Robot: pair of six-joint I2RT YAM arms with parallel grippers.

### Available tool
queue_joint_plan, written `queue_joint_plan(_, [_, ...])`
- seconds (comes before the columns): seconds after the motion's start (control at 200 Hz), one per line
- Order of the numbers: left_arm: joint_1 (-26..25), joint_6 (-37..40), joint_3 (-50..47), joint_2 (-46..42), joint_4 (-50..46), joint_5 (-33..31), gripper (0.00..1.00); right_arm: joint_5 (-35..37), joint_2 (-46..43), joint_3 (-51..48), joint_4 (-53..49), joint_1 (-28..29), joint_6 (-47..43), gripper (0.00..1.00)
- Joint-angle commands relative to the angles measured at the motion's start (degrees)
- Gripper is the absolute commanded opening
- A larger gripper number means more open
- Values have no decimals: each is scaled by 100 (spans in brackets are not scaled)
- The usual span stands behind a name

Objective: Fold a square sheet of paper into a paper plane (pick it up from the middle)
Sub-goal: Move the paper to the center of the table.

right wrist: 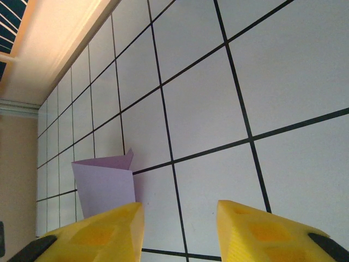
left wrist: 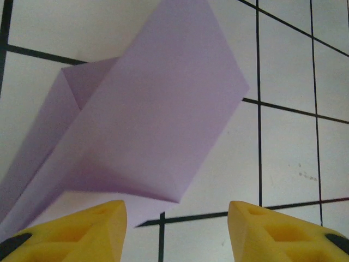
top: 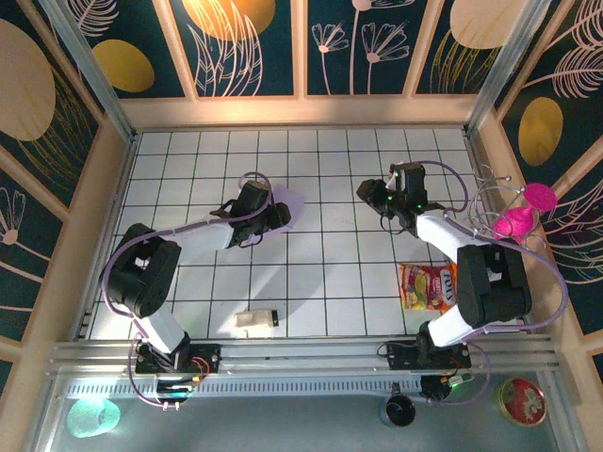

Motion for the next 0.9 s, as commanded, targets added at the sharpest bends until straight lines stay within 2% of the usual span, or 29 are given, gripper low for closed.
queue_joint_plan(0.0, [137, 34, 126, 272, 244, 29, 52, -73, 105, -53, 169, 39, 49, 40])
queue_joint_plan(0.145, [229, 324, 407, 536, 191, -330, 53, -73, 115, -50, 163, 56, 59, 40])
queue_joint_plan(0.39, [292, 531, 565, 734, 126, -550, 54, -107, 167, -50, 124, 66, 10, 40])
queue_joint_plan(0.746, [436, 336, 527, 992, 204, -430, 55, -205, 321, -48, 181, 167, 59, 40])
queue_joint_plan(0.896, [536, 148, 439, 1046, 361, -68, 55, -231, 347, -48, 164, 209, 65, 40])
